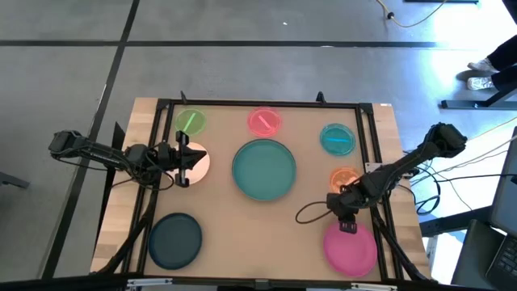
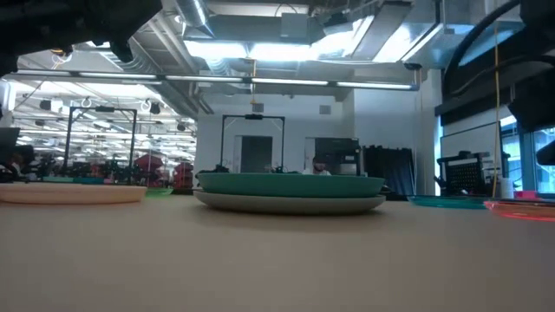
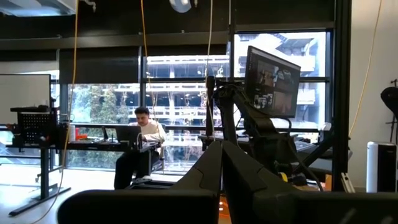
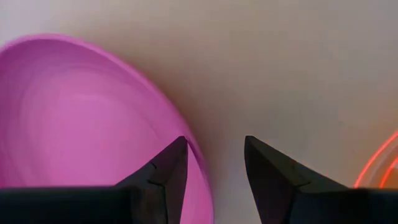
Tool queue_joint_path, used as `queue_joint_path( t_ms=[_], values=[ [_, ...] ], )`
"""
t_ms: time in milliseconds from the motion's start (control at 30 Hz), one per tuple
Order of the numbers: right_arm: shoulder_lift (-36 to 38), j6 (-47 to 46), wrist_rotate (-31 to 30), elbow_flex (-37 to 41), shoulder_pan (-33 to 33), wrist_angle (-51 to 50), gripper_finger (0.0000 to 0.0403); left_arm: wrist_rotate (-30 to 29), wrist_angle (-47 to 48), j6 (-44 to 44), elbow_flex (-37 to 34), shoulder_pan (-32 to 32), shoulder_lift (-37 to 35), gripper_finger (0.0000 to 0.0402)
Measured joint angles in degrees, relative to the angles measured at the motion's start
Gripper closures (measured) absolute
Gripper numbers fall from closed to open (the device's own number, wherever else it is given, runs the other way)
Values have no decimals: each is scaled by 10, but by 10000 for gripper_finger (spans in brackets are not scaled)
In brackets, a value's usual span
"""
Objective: Stack plastic plates
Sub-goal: Stack the pink plate on top of the green plate
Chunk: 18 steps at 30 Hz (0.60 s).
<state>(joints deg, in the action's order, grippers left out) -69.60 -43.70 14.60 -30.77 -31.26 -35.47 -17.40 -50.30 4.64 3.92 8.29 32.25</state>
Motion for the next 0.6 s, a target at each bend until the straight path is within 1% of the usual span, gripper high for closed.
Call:
queue_joint_path(
  t_ms=[233,300,400,500,600],
  values=[
    [0,4,-7,9,1,13,254,-1,0,0,0,0,0,397],
    [0,5,-10,9,1,21,263,-1,0,0,0,0,0,397],
    [0,8,-15,9,1,32,294,-1,0,0,0,0,0,397],
    [0,19,-15,9,1,32,339,-1,0,0,0,0,0,397],
    [0,38,-33,9,1,32,385,-1,0,0,0,0,0,397]
  ],
)
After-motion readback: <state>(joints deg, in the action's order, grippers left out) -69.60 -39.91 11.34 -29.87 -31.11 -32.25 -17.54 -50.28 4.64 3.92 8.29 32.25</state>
